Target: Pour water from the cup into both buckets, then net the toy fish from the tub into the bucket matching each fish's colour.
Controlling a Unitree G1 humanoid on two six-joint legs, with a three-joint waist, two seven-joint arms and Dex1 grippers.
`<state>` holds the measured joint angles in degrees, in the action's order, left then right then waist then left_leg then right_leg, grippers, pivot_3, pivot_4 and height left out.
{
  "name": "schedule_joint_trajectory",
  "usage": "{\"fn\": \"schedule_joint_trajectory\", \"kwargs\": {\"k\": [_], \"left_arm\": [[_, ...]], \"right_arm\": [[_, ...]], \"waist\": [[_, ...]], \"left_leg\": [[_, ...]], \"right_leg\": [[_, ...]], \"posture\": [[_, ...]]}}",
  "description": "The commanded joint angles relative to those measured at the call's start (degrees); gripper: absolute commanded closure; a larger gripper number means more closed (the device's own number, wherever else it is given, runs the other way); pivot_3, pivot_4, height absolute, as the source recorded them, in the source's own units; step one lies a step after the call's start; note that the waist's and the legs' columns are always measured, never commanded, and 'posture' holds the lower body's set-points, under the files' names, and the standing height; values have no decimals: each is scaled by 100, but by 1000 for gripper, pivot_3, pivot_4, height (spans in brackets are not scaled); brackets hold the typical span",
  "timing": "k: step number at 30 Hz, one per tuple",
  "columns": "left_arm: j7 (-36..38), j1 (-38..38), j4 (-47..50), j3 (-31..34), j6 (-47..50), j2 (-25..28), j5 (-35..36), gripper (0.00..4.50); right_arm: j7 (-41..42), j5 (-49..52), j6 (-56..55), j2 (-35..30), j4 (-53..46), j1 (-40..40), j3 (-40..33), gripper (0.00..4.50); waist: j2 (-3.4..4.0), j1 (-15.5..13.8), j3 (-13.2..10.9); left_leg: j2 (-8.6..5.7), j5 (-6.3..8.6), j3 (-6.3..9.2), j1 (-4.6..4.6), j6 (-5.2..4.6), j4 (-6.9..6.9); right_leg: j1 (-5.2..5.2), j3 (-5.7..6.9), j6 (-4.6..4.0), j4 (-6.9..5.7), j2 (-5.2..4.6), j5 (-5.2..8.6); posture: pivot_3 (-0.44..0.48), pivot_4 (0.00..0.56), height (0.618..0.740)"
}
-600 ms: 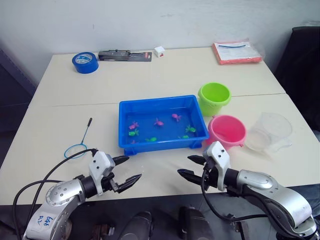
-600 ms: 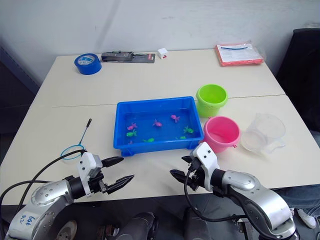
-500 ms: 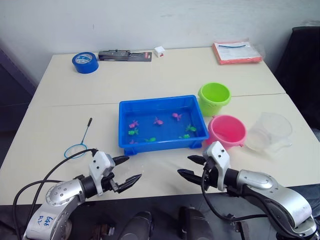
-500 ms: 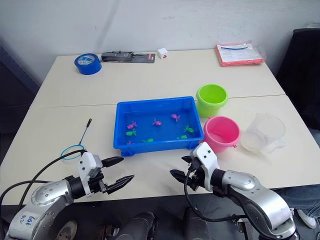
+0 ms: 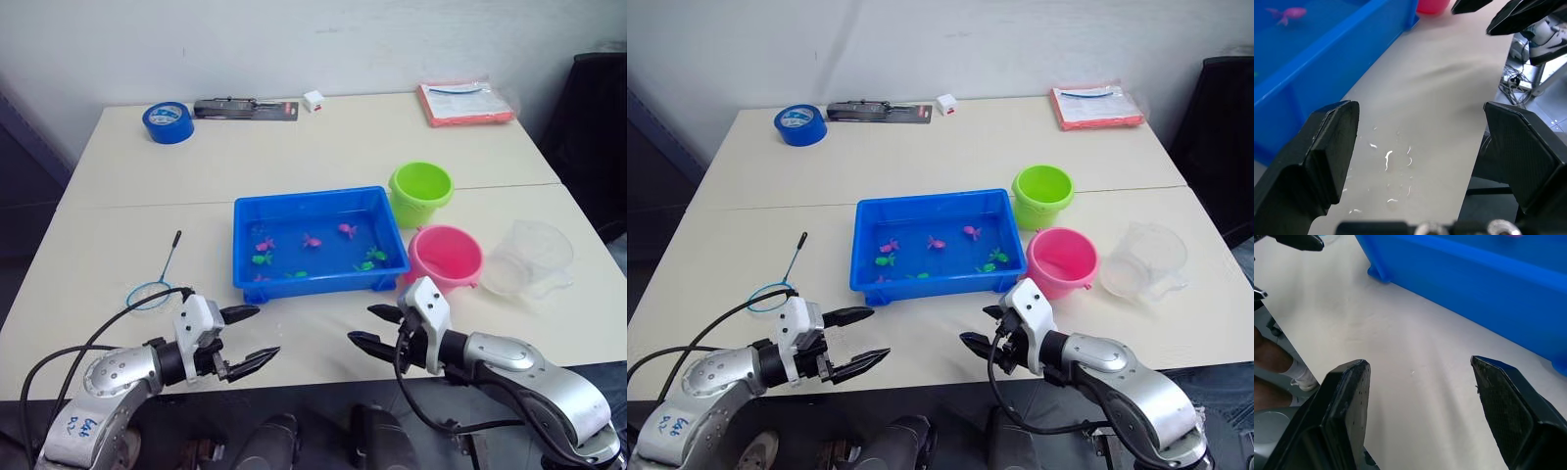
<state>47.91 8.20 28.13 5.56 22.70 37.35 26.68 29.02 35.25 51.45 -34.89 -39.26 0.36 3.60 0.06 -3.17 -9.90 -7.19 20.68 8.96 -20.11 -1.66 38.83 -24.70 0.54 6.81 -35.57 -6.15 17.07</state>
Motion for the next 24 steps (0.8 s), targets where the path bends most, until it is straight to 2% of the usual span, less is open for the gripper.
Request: {"fn": "schedule_joint_trajectory", "kwargs": {"k": [1,8,14,18,24], "left_arm": [[251,-445,-149,57,81,181,200,120],[1199,-1808,-930,-251,283,519,436,120],[1546,-2776,-1688,-742,263,215,274,120],[1744,-3414,-2304,-1075,191,18,39,120],[1865,-4115,-3036,-1384,37,-324,-264,120]], "right_arm": [[-92,177,138,-119,-371,109,-406,0],[-400,692,1018,-466,-972,969,-1889,0],[-1186,327,1515,-270,-826,1498,-2920,0],[-2229,-61,1687,514,-402,957,-3519,0],[-3474,-741,1531,1516,-30,112,-3950,0]], "waist": [[0,4,0],[0,0,0],[0,14,0],[1,38,1],[2,71,2]], "left_leg": [[-1,0,-1,0,0,0],[-1,0,0,-1,0,1],[-1,2,-8,0,-3,7],[-1,0,-10,0,0,15],[-4,-2,-29,-10,1,12]], "right_leg": [[0,-1,0,0,0,0],[-1,0,0,-2,1,0],[-1,-5,2,-8,1,-1],[-5,-8,2,-20,4,-2],[-41,-32,2,-40,6,-2]], "posture": [[0,150,740],[0,150,740],[0,150,740],[0,150,740],[0,150,740]]}}
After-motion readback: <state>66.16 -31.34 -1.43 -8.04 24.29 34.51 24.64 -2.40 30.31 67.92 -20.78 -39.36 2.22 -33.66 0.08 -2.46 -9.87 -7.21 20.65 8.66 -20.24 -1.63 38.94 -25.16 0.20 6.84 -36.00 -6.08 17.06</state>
